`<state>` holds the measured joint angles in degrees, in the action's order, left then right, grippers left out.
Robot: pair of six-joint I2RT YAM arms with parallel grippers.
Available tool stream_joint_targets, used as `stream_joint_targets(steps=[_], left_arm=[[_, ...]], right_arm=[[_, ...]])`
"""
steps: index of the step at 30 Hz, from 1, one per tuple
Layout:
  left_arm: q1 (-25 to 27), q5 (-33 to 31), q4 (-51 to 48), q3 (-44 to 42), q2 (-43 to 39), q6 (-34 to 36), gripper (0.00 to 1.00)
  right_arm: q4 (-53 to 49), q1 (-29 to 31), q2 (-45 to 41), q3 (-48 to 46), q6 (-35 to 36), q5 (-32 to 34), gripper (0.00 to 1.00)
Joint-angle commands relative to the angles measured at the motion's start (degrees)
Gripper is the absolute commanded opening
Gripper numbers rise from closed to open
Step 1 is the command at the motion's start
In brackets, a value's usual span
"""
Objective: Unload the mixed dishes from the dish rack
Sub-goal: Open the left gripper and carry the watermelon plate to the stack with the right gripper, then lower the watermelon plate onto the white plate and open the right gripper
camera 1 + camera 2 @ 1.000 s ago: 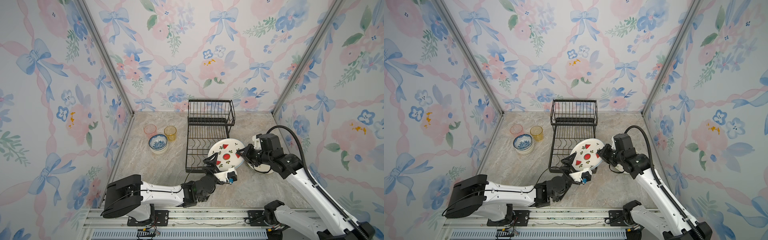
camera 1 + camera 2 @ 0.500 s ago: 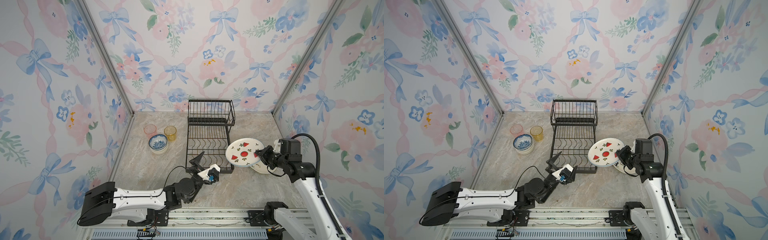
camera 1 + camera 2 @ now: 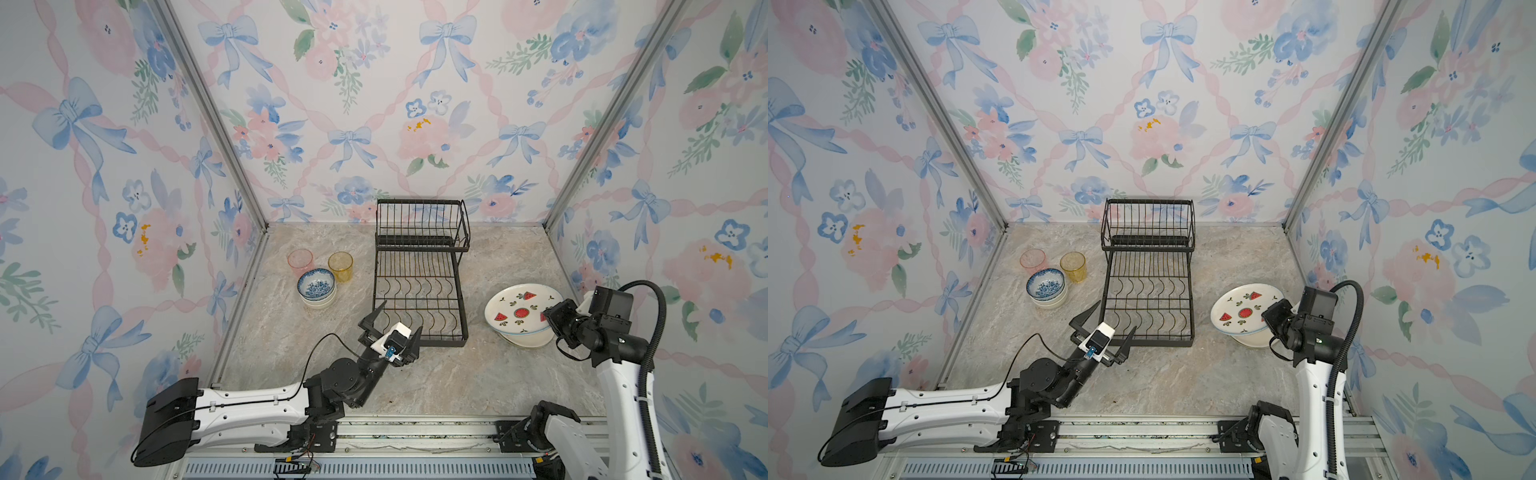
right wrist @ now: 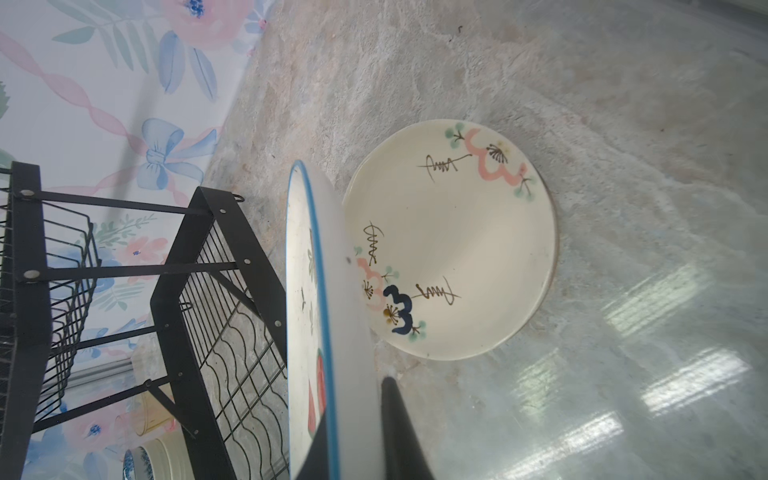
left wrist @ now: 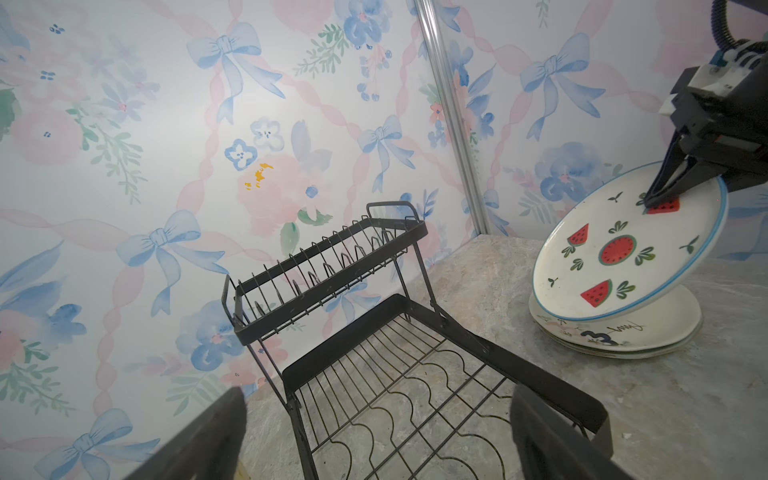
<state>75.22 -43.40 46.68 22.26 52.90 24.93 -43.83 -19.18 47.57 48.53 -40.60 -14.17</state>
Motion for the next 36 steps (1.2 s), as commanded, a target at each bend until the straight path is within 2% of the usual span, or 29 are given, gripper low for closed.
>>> stream_joint_targets(steps=[1,22,24,30,32,36], left_arm=[[-0.7,0.9,1.2,-1.1,-0.6,-1.6,0.98],[-2.5,0.3,1.2,-3.4,-3.9,-3.2,0.98],[-2.6,0.3,1.2,-3.3,-3.8,-3.3,0.98],[-3.0,0.4,1.2,-3.6,-3.9,-3.5,0.98],[-3.1,0.5,1.2,-3.7,-4.0,-3.7,0.98],[-3.5,0.1,1.2,-3.8,-4.0,-3.8,0.98]], right_arm=[[5.7,-2.9,1.9,-1.0,0.8,-3.0,0.00],[15.9,-6.7,14.3,-5.4,3.2,-4.8,0.00],[16.0,-6.8,14.6,-5.7,3.4,-4.6,0.06],[16.3,-7.1,15.2,-7.4,3.5,-4.2,0.53],[16.3,-7.5,15.4,-7.6,3.7,-4.3,0.58],[15.6,-9.0,16.1,-7.3,4.4,-6.0,0.61]])
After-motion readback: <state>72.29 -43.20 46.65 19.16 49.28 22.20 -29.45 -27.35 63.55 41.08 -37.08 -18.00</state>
